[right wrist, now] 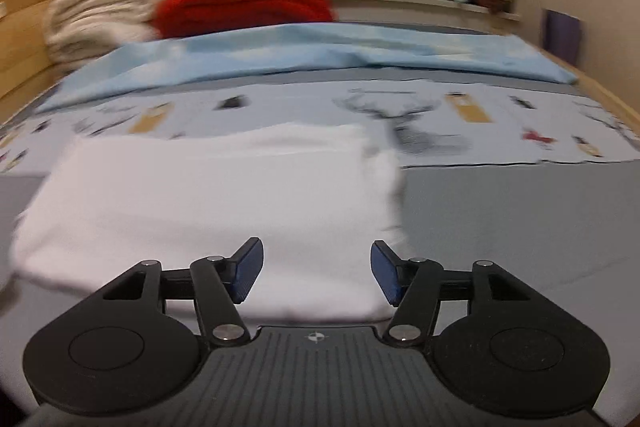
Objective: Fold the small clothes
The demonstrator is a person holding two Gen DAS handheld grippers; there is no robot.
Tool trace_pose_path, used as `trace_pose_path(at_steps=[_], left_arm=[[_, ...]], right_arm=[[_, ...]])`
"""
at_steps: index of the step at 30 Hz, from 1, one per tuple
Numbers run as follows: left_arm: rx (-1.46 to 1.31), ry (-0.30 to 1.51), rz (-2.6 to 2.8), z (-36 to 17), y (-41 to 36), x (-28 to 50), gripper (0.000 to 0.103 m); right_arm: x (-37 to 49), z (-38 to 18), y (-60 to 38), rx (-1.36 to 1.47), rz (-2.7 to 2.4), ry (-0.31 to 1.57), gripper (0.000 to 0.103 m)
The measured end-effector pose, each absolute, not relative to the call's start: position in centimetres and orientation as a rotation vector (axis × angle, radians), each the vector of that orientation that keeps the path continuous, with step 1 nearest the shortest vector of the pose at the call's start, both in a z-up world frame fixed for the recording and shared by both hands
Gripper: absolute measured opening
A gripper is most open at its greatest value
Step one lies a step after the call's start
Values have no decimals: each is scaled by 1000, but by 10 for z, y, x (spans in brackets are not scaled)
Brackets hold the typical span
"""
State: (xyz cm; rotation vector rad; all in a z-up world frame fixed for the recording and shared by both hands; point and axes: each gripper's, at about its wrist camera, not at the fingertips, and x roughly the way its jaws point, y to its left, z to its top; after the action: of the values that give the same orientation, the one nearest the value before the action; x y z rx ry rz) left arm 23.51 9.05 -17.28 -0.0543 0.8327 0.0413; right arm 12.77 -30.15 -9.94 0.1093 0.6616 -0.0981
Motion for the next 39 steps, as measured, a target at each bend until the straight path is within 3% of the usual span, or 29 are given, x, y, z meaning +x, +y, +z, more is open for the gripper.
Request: trace_pose_path(at_steps=[13, 21, 26, 31, 32, 33, 34, 35, 39], left_arm=[[55, 716, 346, -134, 153, 232, 103], [-107, 740, 408, -128, 217, 229, 103], [-174, 740, 386, -126, 230, 227, 103], [-243, 743, 355, -126, 236, 229, 103], [-254, 744, 351, -126, 237, 229, 103], [-264, 746, 346, -127, 237, 229, 103], [-274, 750, 342, -127, 239, 230, 103], [-283, 754, 340, -128, 240, 231, 103], [-320, 765, 342, -131, 241, 236, 103]], right_arm=[[146, -124, -133, -94, 176, 743, 66], [172, -149, -42, -319, 235, 742, 74], [169, -161, 4, -487, 185, 595, 84], [190, -179, 44, -608, 46, 477, 83], [197, -178, 47, -595, 36, 488, 74], [204, -177, 49, -577, 49, 513, 45], [213, -175, 52, -566, 72, 556, 24], [221, -174, 54, -555, 64, 592, 18], [239, -156, 36, -380, 99, 681, 15]])
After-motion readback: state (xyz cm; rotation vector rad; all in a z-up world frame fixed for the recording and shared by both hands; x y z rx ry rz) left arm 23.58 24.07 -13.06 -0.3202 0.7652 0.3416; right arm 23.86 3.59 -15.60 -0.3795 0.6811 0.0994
